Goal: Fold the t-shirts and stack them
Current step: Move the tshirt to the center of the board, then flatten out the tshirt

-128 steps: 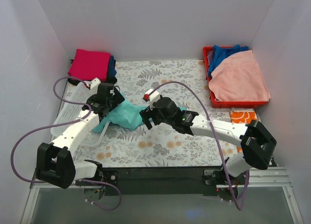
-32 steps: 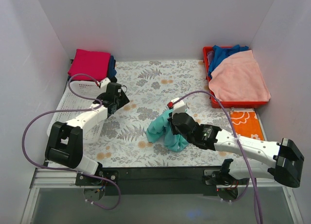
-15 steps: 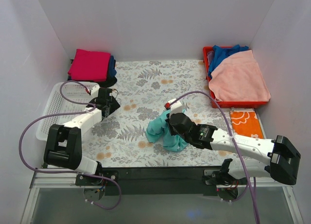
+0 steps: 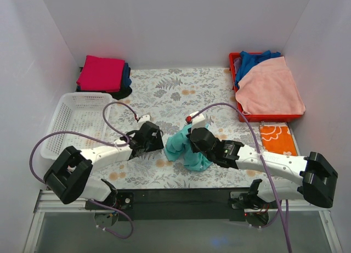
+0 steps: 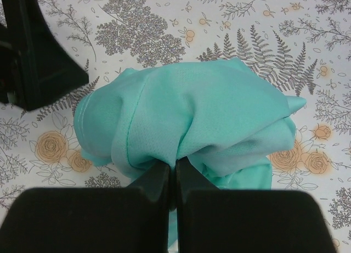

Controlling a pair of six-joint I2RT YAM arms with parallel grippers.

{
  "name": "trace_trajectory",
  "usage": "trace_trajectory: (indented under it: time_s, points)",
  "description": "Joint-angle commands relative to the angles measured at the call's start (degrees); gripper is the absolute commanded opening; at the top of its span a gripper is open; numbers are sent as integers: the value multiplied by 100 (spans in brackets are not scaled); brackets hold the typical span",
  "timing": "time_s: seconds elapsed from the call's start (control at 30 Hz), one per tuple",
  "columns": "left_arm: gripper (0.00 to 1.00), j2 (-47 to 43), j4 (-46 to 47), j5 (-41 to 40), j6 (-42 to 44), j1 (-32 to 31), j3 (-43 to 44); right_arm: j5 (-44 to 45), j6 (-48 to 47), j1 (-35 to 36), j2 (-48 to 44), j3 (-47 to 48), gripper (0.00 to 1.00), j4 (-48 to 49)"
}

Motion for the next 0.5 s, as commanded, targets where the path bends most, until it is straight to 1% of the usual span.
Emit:
trace_trajectory:
  time_s: [0.0,0.17,0.47]
  points:
    - [52,-344,-287,-627,-550,-596,-420,201,203,33,-76,68,1,208]
    - [49,-370,-173,-725,-1016,-1115,-843,183,273,33,-50,-11,1,199]
    - [53,-652,46,-707,-1219,-1598,-1079,288,300,41,-85,-116,1,199]
